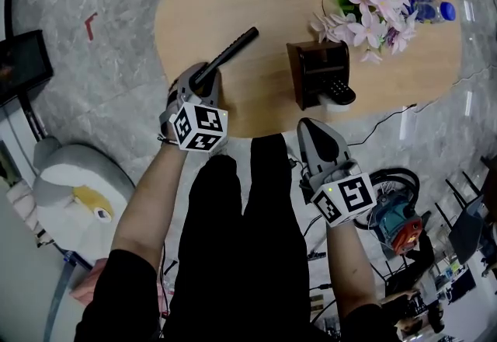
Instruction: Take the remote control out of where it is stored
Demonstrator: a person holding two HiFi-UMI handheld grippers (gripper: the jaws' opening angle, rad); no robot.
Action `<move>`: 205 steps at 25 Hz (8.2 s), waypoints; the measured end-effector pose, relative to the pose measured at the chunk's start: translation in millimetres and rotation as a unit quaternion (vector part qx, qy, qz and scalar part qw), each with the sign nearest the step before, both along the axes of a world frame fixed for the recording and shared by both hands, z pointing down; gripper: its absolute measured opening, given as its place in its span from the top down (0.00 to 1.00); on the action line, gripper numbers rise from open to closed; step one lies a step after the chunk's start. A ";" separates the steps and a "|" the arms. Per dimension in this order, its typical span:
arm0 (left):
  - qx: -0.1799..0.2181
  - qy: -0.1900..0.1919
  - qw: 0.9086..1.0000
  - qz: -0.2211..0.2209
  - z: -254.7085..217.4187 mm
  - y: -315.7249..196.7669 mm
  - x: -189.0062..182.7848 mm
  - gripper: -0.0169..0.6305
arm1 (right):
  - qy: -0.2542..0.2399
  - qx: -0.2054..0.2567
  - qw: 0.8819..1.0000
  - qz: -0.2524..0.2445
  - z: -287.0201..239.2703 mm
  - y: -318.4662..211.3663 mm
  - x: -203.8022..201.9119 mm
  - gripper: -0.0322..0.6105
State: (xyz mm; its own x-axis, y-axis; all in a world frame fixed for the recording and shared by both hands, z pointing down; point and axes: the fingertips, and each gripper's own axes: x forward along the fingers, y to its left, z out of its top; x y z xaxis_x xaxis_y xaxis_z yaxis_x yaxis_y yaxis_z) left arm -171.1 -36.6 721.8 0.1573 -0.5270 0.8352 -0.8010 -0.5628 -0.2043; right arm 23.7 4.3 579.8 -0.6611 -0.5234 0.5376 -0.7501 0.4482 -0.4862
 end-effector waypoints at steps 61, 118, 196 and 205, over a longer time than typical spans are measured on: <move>0.167 0.294 0.940 0.047 -369.3 9.5 77.6 0.96 | 0.045 0.146 0.983 0.104 -208.5 3.7 45.3 0.94; 0.064 0.225 0.972 -0.029 -244.2 27.8 32.3 0.96 | 0.283 -0.146 0.943 0.101 60.0 -37.3 72.2 0.54; 0.001 0.223 0.975 0.001 -117.7 -15.4 115.1 0.96 | 0.264 -0.080 0.955 0.110 155.2 -60.2 181.1 0.54; 0.011 0.220 0.975 -0.002 -124.2 -11.9 105.7 0.96 | 0.251 -0.071 0.958 0.119 143.1 -62.6 180.2 0.54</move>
State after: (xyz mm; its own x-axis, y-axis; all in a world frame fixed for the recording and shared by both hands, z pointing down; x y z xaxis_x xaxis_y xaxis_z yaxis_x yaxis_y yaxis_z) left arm -65.4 -48.6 597.6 0.4957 -0.5454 0.6758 -0.8164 -0.5582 0.1483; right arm 203.9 -58.2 722.9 -0.1723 -0.5259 0.8329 -0.9781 0.1917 -0.0814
